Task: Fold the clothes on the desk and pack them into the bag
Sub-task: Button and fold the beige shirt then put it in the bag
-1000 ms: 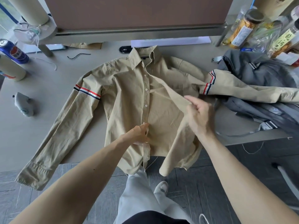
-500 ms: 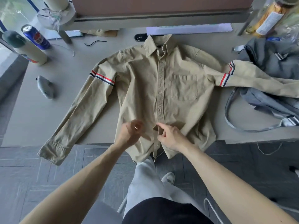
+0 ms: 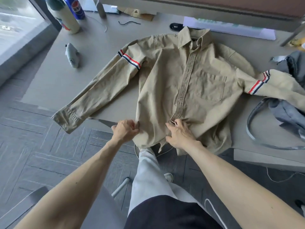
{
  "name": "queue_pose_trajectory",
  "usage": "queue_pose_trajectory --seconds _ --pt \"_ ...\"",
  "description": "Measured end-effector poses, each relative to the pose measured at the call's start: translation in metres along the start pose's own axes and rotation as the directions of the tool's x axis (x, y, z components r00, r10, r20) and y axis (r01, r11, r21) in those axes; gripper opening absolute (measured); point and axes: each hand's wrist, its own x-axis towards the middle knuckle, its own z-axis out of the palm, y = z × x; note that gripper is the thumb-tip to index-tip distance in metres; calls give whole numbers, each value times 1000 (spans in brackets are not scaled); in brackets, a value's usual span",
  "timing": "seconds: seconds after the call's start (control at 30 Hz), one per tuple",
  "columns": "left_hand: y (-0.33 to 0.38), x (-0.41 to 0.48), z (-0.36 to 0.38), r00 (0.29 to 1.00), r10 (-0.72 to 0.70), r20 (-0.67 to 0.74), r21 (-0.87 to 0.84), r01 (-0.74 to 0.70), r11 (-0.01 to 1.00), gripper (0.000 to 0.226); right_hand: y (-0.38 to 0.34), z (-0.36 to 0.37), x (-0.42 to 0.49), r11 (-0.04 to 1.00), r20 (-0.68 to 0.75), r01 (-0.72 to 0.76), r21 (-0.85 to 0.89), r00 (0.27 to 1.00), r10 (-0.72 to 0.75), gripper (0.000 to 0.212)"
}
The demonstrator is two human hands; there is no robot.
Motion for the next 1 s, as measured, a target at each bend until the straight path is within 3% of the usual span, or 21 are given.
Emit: queue_pose_trajectory --seconds 0.1,0.2,0.37,0.47,0.57,0.67,0.8,0.87,0.93,1.0 --pt "6 -29 4 976 217 -7 -284 -210 935 33 -2 -5 2 1000 33 -9 -2 999 9 67" --pt "8 -57 15 897 441 0 -374 -409 832 24 -7 -11 0 1000 62 -23 9 998 22 77" --pt "12 -76 35 896 440 63 -580 -326 746 32 -22 -27 5 942 165 -135 306 983 87 74" --pt "14 -83 49 836 523 165 -513 -381 769 33 -30 -31 7 933 118 -123 337 989 87 56" --pt "15 -81 55 816 544 197 -424 -429 797 48 -33 -27 10 967 61 -88 238 995 76 29" --pt "8 -76 56 878 479 16 -302 -452 839 54 -35 -24 13 974 22 -98 206 995 96 38" --pt "-21 -77 67 929 301 213 39 -316 948 98 -29 -21 14 970 13 -94 225 996 94 41" --pt "-25 -81 76 938 304 167 -52 -300 953 86 -27 -20 13 966 -2 -78 245 997 81 42" --pt "-18 -82 79 934 358 -16 -164 -355 920 50 -28 -19 10 964 -8 -71 257 997 76 43" --pt "-12 -81 76 903 408 -136 -151 -426 892 32 -28 -19 9 964 -14 -61 259 998 66 42"
